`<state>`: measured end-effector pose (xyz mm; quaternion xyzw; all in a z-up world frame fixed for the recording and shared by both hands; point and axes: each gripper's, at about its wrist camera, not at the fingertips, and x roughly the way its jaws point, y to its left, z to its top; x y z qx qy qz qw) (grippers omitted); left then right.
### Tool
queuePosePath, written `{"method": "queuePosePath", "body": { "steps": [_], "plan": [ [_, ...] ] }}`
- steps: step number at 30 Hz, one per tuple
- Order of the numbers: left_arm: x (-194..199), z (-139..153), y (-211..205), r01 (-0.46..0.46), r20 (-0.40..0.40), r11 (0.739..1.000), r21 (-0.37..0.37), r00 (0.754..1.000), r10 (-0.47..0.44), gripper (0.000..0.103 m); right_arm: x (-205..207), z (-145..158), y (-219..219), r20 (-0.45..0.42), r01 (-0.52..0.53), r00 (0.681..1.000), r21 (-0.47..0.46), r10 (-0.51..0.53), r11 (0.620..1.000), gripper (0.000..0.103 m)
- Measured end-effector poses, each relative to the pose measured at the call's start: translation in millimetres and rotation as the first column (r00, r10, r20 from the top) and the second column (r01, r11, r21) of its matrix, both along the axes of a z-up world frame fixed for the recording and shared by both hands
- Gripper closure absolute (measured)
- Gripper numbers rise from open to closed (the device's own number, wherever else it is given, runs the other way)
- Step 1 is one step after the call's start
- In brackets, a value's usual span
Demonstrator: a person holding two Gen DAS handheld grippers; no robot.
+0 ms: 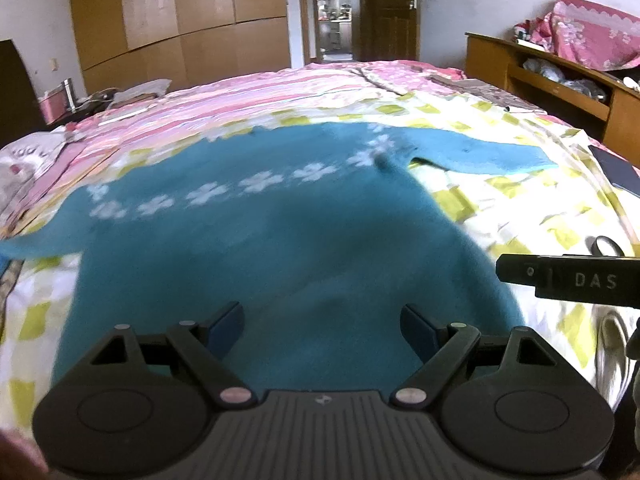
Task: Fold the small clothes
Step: 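Move the right gripper to the teal sleeve cuff and grasp it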
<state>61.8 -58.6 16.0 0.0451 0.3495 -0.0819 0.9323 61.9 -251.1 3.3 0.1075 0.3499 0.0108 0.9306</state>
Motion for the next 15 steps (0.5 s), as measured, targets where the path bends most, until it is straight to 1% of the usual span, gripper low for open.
{"method": "queuePosePath", "body": {
  "steps": [2,9,15],
  "plan": [
    [10,0,-8,0.013,0.005,1.000,-0.005,1.000,-0.013,0.013,10,0,-9,0.001,0.019,1.000,-0.002,-0.019,1.000,0.027],
    [43,-3,-37,0.061,-0.003,0.998,-0.009,0.998,-0.061,0.013,45,0,-36,0.009,0.081,0.997,-0.018,-0.081,0.997,0.033],
    [68,-10,-56,0.091,-0.021,0.996,-0.021,0.996,-0.091,0.013,70,-4,-67,0.004,0.142,0.990,0.011,-0.142,0.990,0.041]
  ]
}}
